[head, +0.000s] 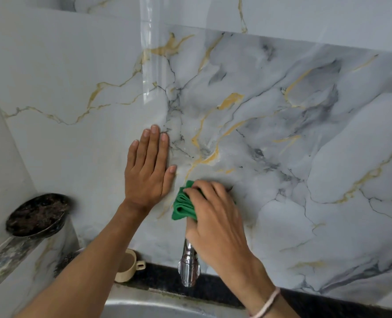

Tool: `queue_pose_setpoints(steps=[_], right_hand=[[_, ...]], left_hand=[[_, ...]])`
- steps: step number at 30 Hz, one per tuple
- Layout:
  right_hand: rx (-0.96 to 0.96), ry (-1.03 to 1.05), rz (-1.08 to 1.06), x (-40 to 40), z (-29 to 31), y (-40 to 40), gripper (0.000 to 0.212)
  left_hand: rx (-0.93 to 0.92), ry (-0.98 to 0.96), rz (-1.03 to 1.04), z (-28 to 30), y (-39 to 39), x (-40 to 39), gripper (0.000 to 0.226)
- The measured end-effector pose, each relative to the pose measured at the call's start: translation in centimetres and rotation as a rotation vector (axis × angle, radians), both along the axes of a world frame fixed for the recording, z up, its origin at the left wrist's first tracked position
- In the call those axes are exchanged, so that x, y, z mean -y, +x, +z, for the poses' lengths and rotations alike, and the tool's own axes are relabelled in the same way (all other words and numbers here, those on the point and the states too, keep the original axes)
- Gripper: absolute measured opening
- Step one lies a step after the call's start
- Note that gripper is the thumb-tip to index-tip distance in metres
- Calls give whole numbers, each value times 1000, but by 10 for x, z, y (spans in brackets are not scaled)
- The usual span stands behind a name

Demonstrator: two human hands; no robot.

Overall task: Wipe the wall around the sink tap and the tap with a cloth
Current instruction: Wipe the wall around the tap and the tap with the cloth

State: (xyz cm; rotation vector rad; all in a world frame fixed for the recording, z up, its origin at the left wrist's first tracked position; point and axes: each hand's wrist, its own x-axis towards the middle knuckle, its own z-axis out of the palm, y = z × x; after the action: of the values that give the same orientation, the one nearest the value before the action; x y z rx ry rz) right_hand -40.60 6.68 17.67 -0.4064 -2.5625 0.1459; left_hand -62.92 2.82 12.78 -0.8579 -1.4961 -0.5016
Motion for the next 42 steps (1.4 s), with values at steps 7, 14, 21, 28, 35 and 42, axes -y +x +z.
queue_pose_setpoints(steps=[7,14,21,28,35,42], right_hand=[[438,151,45,20,28,-25,31],[77,-320,47,14,14,7,79],[46,-102,-257,34,-12,-18,43],[-45,18,-218,56,-48,6,55],[-361,23,113,58,-98,42,61],[-770,-1944,-141,32,-115,78,31]], left_hand=[[-36,-11,9,4,-2,4,66],[-62,8,8,1,-3,2,66],[-56,18,1,1,-2,2,66],[-45,21,4,2,-1,2,65],[-28,14,-14,2,0,3,65],[-19,16,-16,0,-4,2,66]])
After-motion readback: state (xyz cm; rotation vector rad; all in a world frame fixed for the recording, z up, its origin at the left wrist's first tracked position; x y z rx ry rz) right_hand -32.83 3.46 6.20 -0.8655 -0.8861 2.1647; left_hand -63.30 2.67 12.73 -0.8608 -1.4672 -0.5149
